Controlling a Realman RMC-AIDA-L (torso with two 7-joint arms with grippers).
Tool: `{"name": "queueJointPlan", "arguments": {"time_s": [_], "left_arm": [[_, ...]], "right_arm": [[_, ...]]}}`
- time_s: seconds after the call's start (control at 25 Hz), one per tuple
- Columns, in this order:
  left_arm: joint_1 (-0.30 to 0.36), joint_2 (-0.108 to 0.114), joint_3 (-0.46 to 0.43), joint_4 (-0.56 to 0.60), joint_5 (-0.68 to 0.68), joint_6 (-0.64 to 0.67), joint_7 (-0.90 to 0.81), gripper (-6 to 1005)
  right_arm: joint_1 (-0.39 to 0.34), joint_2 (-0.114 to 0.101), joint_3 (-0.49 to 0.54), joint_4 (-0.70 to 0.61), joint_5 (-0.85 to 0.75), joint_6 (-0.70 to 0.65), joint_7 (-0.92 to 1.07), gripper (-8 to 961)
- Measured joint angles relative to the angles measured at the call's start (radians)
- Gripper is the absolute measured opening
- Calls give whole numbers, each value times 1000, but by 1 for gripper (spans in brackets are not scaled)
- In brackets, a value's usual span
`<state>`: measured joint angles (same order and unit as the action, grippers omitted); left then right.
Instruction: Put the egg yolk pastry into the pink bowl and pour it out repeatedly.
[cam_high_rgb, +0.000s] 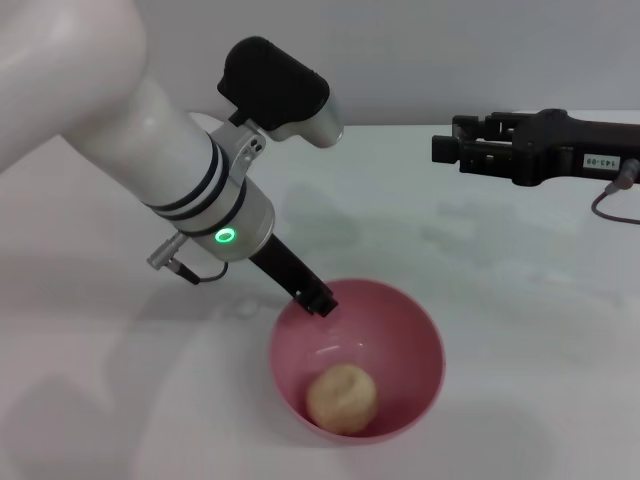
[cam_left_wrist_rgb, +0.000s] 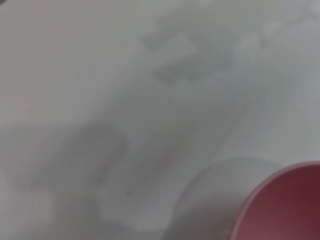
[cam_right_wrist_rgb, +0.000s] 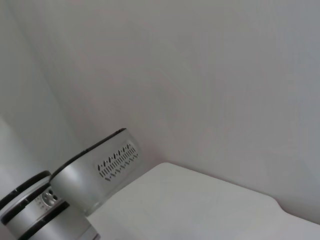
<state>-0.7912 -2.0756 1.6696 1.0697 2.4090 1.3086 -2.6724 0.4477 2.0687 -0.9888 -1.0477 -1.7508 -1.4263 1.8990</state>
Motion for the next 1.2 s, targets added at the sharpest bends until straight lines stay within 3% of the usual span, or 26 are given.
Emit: {"name": "queueJointPlan", "arguments": {"time_s": [0.08,0.24,0.48,0.6,0.72,0.92,1.04,1.12,1.2], "left_arm": [[1,3,-5,6,2,-5,0,70],[14,12,-79,16,6,-8,12,215],[67,17,-293,46,-15,-1,110,484],[105,19,-420,66,-77,2,184,715],[144,21,-529,79,-165,11,252,755],[228,25,-800,36,-471,47,422,795],[314,19,-972,-104,-849,59,616,795],[377,18,-1010,-205,-1095,69,807,796],[424,17,-1010,-276,-1257,74,981,796]], "right_arm": [[0,0,0,1,0,9,0,518],[-1,1,1,19,0,37,-1,518],[-2,-1,9,73,0,90,-1,518],[-4,-1,56,112,17,97,-1,518],[-12,-1,118,155,59,92,-2,518],[-36,-2,208,270,242,90,-2,518],[-41,-7,277,428,430,83,1,518],[-41,-13,317,554,551,72,4,518],[-49,-15,359,676,673,60,1,518]]}}
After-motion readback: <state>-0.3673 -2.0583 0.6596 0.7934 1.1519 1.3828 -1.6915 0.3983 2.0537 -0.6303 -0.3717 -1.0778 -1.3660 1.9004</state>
